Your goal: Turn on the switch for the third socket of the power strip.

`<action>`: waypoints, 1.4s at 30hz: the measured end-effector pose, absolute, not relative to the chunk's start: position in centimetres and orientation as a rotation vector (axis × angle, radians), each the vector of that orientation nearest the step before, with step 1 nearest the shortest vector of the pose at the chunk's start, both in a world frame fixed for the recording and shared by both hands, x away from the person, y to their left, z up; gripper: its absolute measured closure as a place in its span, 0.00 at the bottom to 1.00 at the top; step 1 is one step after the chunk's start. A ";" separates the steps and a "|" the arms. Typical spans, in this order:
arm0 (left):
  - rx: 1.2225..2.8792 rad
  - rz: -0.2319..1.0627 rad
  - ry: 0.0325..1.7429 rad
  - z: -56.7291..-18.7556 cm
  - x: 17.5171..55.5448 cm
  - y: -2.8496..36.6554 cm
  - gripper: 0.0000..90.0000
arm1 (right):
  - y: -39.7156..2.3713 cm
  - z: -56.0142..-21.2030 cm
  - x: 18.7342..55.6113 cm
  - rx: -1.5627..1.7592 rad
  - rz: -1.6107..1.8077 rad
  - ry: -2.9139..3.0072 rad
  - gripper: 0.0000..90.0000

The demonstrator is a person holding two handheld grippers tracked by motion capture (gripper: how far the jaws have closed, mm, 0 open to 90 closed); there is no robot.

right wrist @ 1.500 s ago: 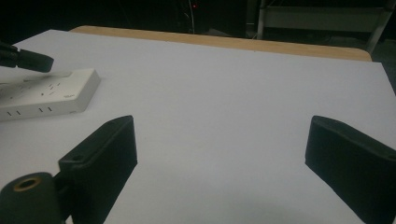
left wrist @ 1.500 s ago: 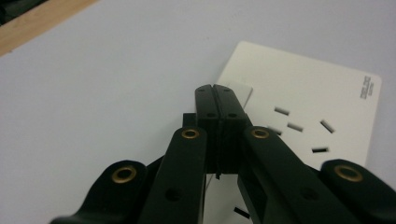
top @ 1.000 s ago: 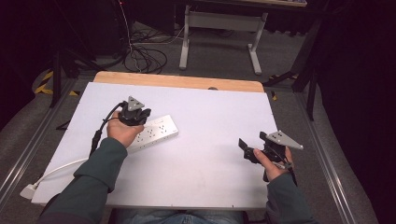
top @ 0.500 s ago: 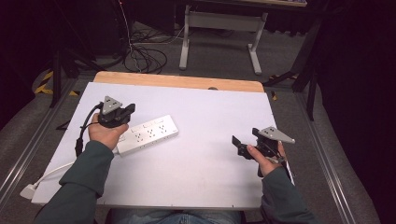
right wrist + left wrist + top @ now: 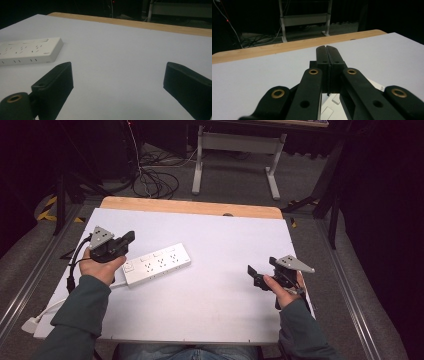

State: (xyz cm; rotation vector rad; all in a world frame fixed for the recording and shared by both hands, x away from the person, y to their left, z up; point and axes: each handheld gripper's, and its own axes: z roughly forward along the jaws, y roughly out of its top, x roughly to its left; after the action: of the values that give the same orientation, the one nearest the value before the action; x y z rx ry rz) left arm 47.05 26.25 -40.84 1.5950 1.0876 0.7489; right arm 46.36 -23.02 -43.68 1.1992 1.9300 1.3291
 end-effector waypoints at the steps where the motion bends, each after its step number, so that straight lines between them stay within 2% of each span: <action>1: 1.588 0.750 1.085 -40.7 46.7 26.3 0.98 | -23.0 -43.7 46.4 1.200 1.331 1.929 0.11; 16: 1.528 0.792 1.114 -40.0 42.1 29.4 0.85 | -23.3 -43.6 46.1 1.203 1.327 1.919 0.11; 42: 1.494 0.819 1.157 -40.4 39.8 31.1 0.74 | -23.3 -43.7 46.1 1.220 1.326 1.913 0.11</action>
State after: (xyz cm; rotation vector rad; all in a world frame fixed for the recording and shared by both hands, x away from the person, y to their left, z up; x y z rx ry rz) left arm 39.79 31.07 -40.38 1.4944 1.1571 0.8190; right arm 46.08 -23.34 -43.70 1.2200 1.9130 1.3261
